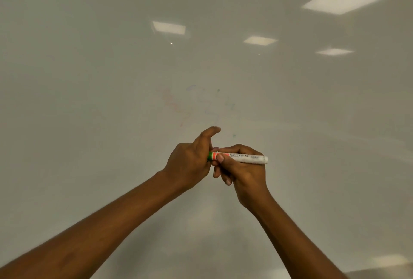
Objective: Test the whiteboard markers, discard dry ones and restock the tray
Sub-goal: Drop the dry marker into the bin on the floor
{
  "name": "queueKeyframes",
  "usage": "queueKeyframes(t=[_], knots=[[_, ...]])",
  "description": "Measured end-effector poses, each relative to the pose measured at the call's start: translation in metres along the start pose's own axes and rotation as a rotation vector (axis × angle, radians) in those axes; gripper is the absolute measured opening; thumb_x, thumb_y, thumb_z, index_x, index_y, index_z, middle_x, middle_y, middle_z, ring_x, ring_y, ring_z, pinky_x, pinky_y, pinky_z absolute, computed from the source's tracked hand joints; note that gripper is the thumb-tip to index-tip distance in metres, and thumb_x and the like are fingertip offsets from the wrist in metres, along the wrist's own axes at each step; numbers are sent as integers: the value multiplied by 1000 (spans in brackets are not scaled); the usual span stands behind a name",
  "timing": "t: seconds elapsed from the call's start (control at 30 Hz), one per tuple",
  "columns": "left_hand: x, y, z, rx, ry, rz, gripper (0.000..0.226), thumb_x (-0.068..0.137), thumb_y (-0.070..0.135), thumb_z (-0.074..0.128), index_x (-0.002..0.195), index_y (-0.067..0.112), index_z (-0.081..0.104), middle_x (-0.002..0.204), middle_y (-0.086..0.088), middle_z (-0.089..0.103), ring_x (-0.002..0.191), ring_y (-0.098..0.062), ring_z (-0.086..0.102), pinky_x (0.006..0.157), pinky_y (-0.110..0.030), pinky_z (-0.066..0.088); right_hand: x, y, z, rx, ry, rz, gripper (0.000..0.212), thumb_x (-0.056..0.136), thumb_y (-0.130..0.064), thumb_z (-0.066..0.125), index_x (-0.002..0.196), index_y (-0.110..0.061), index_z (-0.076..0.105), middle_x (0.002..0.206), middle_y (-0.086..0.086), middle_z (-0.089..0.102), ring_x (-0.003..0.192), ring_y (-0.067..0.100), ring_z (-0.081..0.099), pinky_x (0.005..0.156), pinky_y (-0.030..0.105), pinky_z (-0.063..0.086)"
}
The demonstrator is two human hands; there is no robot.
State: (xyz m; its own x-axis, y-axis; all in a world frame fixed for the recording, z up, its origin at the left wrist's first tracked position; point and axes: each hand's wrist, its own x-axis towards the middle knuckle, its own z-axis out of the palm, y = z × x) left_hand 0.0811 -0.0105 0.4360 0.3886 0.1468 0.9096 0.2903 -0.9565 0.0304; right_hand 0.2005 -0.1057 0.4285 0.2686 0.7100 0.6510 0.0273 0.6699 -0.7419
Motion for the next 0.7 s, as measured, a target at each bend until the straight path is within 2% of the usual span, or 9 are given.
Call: queueKeyframes(t=[0.07, 0.1, 0.2, 0.27, 0.33, 0.4, 0.43, 0.53, 0.7], knots=[[0, -1, 8, 85, -51, -10, 61, 82, 17, 66, 132, 17, 31, 70, -3, 62, 41, -17, 53, 39, -25, 44, -2, -5, -5, -109, 12, 37, 24, 73, -16, 77, 90, -1, 70, 76, 18, 70, 60, 27, 64, 45, 25, 46], [-1, -1, 13, 160, -86, 0, 61, 80, 15, 72, 131, 11, 40, 63, -4, 61, 39, -17, 51, 37, -25, 44, -5, -7, -9, -146, 39, 53, 28, 67, -15, 82, 91, -5, 71, 79, 14, 71, 64, 24, 66, 49, 24, 49], [-8, -1, 37, 363, -160, 20, 50, 66, 17, 86, 109, 1, 65, 49, -4, 55, 29, -17, 42, 29, -23, 39, -17, -7, -29, -208, 224, 61, 53, 52, -17, 86, 101, -17, 67, 95, 3, 72, 89, 16, 69, 69, 22, 55], [-14, 2, 55, 436, -227, 15, 44, 61, 21, 89, 96, 4, 68, 44, -2, 49, 27, -15, 34, 29, -19, 33, -29, -8, -47, -481, 310, -56, 67, 55, -24, 88, 115, -22, 59, 113, -3, 64, 104, 10, 62, 80, 21, 53], [-18, 12, 72, 475, -291, 43, 44, 54, 19, 92, 89, 5, 68, 42, -1, 46, 29, -13, 25, 34, -15, 24, -40, -1, -69, -932, 268, -218, 74, 59, -26, 89, 124, -22, 54, 121, -3, 56, 114, 9, 51, 90, 26, 45], [-21, 28, 88, 477, -325, 73, 48, 47, 16, 94, 86, 4, 69, 42, -2, 45, 31, -12, 23, 39, -15, 21, -49, 10, -87, -1412, 194, -352, 65, 59, -30, 89, 117, -23, 62, 116, 0, 61, 118, 21, 48, 92, 42, 36], [-21, 38, 97, 465, -341, 81, 51, 44, 17, 94, 86, 3, 69, 41, -3, 44, 32, -11, 22, 39, -15, 21, -54, 15, -94, -1566, 189, -382, 56, 59, -30, 89, 110, -23, 68, 110, 0, 66, 118, 26, 48, 91, 46, 33], [-25, 65, 127, 414, -373, 119, 52, 48, 17, 92, 91, 1, 69, 42, -4, 45, 31, -12, 31, 37, -19, 27, -72, 16, -118, -1777, 271, -381, 31, 68, -25, 85, 96, -25, 74, 96, -3, 73, 117, 28, 51, 91, 46, 29], [-38, 108, 199, 313, -458, 139, 56, 55, 18, 89, 101, -2, 66, 58, -11, 61, 47, -22, 56, 43, -30, 47, -104, 18, -172, -1999, 364, -217, 36, 61, -14, 85, 94, -22, 75, 104, 7, 70, 117, 34, 49, 91, 45, 27]])
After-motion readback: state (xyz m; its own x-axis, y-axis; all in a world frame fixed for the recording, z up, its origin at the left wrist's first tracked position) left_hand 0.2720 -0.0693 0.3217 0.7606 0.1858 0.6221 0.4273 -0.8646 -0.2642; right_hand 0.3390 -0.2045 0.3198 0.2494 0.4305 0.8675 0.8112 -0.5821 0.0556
